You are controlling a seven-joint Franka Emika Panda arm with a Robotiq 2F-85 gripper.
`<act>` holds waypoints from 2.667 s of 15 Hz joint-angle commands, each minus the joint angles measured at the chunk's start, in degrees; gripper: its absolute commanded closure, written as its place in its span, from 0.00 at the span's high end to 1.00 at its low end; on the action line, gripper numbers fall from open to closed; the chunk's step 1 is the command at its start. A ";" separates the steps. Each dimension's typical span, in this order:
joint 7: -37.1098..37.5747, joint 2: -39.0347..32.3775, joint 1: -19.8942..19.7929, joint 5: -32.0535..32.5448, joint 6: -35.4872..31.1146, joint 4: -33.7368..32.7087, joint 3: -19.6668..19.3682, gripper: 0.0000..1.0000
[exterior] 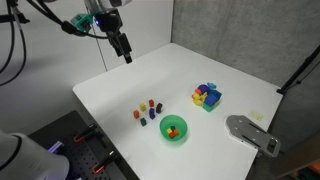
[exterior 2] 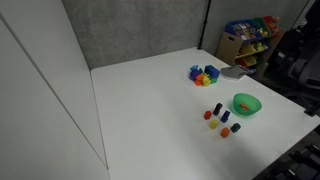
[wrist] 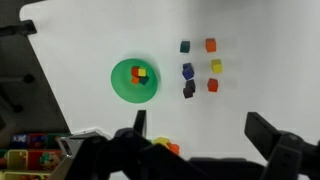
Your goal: Put the small blue block in the bowl
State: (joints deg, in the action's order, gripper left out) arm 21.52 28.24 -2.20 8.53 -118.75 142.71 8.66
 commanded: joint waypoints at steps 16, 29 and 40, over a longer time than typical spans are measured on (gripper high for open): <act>-16.43 -30.16 1.35 -9.88 -24.88 -2.77 -7.50 1.00; -23.23 -50.49 1.80 -4.36 -33.45 -10.22 -9.56 1.00; -24.17 -61.41 2.03 -2.06 -37.41 -14.44 -10.12 1.00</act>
State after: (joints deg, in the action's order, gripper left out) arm -1.33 -31.07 -0.41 5.81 -155.24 130.13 -0.95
